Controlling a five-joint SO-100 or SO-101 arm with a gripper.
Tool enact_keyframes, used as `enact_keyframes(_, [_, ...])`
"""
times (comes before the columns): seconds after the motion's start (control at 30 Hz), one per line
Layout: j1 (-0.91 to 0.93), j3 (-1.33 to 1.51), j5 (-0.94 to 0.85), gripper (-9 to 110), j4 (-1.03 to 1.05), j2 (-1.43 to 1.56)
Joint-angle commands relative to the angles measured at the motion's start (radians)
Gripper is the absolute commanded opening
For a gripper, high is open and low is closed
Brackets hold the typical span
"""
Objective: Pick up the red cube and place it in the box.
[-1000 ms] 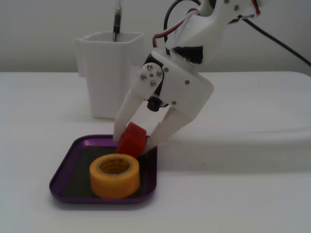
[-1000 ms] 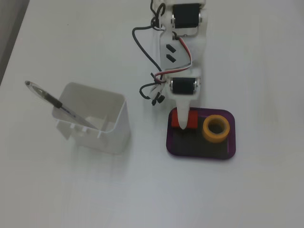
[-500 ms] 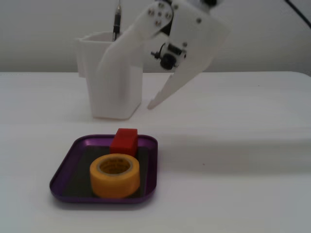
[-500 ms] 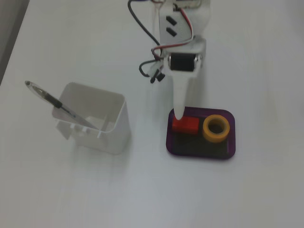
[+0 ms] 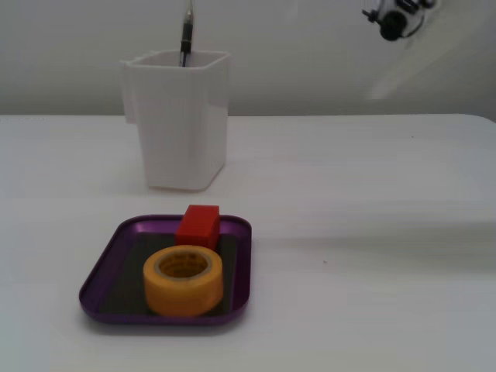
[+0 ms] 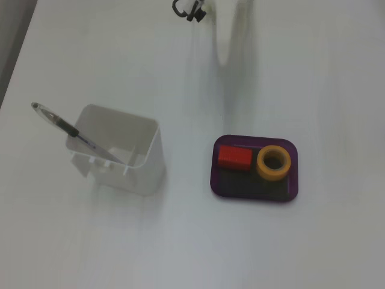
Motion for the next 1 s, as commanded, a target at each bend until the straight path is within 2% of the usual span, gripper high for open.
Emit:
enact_keyframes(0.0, [0.006,0.155,-0.003,30,0.003,0.196])
enact_keyframes(0.3, [0.006,0.658,-0.006,29,-0.107,0.649])
enact_keyframes(0.57, [0.006,0.959,-0.008,29,-0.094,1.012])
enact_keyframes(0.87, [0.006,1.009,-0.008,29,-0.094,1.002])
enact_keyframes(0.97, [0.006,1.009,-0.008,21,-0.092,1.002])
